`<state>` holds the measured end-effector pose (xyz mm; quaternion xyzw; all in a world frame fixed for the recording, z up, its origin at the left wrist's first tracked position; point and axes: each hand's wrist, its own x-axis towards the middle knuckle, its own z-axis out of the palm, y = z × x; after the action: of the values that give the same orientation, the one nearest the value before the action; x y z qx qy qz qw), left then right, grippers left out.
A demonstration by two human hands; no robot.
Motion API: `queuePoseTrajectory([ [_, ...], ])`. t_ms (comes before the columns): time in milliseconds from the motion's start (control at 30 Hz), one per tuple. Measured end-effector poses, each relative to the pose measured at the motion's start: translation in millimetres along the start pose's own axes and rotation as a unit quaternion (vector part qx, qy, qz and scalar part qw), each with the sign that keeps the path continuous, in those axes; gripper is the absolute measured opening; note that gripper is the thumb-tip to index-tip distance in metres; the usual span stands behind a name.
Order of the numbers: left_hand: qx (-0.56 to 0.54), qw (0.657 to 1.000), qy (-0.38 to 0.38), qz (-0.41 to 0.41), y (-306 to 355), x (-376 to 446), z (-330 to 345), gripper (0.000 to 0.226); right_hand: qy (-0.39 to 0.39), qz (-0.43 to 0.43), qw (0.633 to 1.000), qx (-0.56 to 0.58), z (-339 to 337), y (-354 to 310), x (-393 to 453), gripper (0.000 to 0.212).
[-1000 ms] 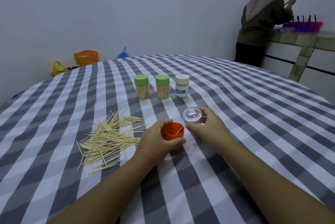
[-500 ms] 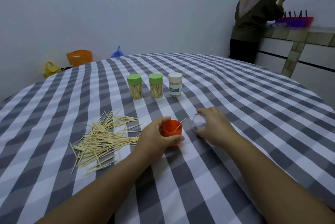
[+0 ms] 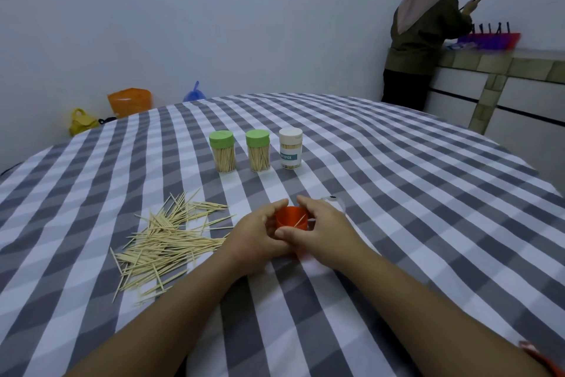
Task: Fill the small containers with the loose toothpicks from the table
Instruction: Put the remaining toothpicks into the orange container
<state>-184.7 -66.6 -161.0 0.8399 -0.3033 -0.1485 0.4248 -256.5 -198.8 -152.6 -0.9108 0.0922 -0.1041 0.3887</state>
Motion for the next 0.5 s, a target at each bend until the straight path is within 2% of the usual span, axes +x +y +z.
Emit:
queuePoseTrajectory([
  [100, -0.058, 0.997, -0.046, -0.013, -2.6, 4.2, -9.2, 0.081, 0.001, 0.011, 1.000, 0.000, -2.8, 3.1, 2.2, 0.073],
  [167, -0.054, 0.998, -0.026, -0.014, -4.1, 9.0, -12.5, 0.071, -0.003, 0.022, 1.000, -0.006, -9.2, 5.0, 4.3, 0.073],
  [267, 0.057, 0.996, 0.063, -0.008, -1.8, 19.5, -8.8, 0.049, -0.020, 0.027, 0.999, -0.036, -19.8, 6.8, 6.1, 0.073],
  [333, 0.124, 0.988, 0.093, -0.012, 2.5, 28.6, -2.9, 0.041, -0.037, 0.022, 0.998, -0.040, -23.3, 7.5, 6.9, 0.073],
  [500, 0.230, 0.972, 0.040, -0.040, 13.6, 49.1, 3.9, 0.031, -0.042, 0.013, 0.998, -0.037, -23.6, 9.5, 7.9, 0.073],
])
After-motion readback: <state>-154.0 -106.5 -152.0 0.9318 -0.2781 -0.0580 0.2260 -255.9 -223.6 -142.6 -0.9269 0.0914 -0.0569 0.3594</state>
